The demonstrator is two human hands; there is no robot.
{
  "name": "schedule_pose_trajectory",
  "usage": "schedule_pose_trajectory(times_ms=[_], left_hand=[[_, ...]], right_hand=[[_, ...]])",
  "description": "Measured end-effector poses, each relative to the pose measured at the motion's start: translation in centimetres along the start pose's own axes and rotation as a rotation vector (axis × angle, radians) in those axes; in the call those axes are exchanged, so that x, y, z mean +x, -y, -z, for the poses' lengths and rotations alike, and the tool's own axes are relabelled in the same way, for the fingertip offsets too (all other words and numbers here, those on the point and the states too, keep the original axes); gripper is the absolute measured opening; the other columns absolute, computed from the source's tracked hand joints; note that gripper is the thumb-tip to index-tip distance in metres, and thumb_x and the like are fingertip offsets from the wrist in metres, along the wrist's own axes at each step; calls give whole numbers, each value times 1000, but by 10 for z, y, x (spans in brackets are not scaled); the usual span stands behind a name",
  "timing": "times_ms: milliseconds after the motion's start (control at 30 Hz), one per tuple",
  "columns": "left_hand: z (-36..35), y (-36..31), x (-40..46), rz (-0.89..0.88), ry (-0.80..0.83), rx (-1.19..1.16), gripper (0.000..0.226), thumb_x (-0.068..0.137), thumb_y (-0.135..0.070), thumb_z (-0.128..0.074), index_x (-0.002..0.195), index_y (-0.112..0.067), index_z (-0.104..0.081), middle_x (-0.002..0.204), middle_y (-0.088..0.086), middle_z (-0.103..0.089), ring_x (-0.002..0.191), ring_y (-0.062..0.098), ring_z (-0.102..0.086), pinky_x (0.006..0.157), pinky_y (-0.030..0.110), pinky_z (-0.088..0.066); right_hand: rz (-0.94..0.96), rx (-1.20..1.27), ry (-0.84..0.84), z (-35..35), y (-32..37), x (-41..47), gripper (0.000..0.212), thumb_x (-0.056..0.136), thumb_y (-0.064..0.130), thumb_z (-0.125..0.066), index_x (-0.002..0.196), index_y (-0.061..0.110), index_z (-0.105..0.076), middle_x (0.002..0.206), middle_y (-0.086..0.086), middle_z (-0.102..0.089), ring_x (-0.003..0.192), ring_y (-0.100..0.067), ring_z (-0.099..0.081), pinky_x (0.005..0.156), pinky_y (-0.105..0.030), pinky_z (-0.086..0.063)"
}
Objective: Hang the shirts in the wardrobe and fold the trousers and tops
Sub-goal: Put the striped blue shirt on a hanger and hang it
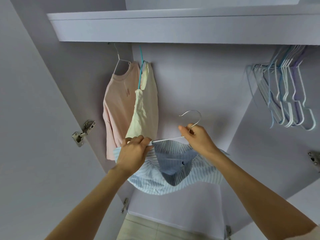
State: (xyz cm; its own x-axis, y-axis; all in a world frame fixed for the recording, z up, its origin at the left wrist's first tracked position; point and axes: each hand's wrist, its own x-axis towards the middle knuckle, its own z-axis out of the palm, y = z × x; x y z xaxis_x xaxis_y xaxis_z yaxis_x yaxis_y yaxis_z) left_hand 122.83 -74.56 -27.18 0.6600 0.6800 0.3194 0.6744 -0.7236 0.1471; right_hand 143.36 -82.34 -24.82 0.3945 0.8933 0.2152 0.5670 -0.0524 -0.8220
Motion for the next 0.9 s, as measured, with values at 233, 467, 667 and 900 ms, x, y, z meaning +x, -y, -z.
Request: schedule_pose_trajectory(times_ms=[233, 467, 667, 900], left_hand=[[3, 29, 4, 155, -118, -132, 18, 95, -16, -49, 105, -8, -61, 100, 7, -64, 99, 29, -58, 70, 28, -14], [8, 43, 13, 181, 81, -354, 20, 97, -21, -46, 102, -8, -60, 92, 1, -57, 95, 27, -55, 87, 32, -36], [18, 54, 32, 297, -4, -687, 16, 97, -20, -45, 101, -16, -61, 104, 2, -61, 97, 20, -58, 83, 29, -44], [-2, 9, 34, -54, 29, -272, 50, 86, -49, -46, 123, -18, -60, 112, 4, -61, 105, 25, -57, 97, 41, -35]], right_hand=[[-11, -203, 143, 45, -51, -19, 33, 92, 5, -47, 124, 11, -53, 115, 1, -58, 111, -16, -53, 95, -22, -39], [83, -531, 16, 52, -85, -31, 12, 92, -3, -43, 90, -3, -56, 88, -16, -58, 85, -33, -56, 73, -35, -43], [121, -592, -134, 76, -98, -47, 20, 78, -23, -49, 75, -6, -57, 71, -11, -48, 67, -32, -53, 61, -35, -38], [51, -471, -273, 79, -106, -54, 12, 88, -11, -50, 83, -8, -61, 75, -20, -57, 68, -33, -57, 61, -24, -33]])
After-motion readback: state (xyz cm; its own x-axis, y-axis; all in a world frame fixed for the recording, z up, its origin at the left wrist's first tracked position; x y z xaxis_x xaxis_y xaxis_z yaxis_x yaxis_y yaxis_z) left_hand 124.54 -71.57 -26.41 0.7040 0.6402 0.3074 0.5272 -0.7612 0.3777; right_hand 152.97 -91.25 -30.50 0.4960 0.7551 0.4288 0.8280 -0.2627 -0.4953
